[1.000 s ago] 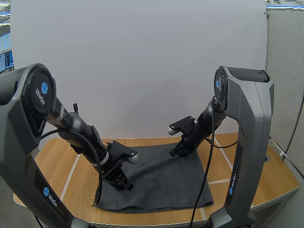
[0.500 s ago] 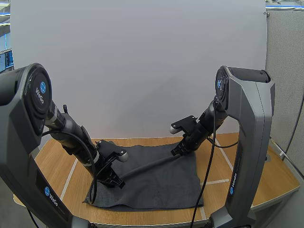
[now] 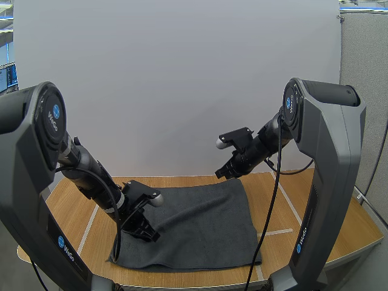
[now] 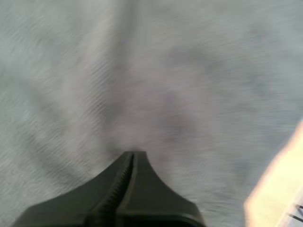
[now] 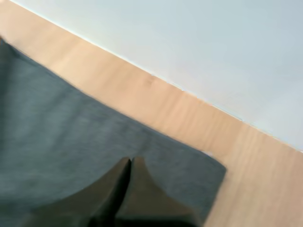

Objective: Fold the towel

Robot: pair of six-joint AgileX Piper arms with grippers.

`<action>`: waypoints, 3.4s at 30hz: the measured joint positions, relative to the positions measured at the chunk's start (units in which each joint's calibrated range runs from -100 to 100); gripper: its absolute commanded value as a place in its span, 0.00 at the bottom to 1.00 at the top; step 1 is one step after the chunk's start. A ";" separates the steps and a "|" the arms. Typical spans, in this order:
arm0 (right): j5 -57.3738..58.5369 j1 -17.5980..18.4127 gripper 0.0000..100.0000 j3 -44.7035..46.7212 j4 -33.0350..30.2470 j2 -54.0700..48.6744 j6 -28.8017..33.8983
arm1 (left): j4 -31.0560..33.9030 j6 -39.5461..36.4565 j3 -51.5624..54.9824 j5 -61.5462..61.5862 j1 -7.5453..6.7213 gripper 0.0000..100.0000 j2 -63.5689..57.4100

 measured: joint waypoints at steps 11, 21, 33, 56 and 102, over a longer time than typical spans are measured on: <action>22.83 0.00 0.00 -0.41 -3.54 -7.14 5.68 | -1.23 -0.60 -12.19 27.33 -0.07 0.00 -15.71; 34.80 -0.51 0.00 3.72 -16.70 -17.49 11.02 | 7.79 -6.46 -16.46 11.88 -0.07 0.00 -20.64; 25.79 -4.50 0.00 4.21 -9.79 -17.49 13.12 | 7.79 -9.54 -16.46 2.63 -0.07 0.00 -19.76; 19.42 0.09 0.00 0.37 1.98 -1.63 4.06 | 7.59 -12.20 -16.46 -1.13 1.40 0.00 -3.51; 35.80 0.66 0.00 23.14 -18.03 -12.20 7.93 | -13.55 3.01 -31.49 -5.63 -1.96 0.00 24.14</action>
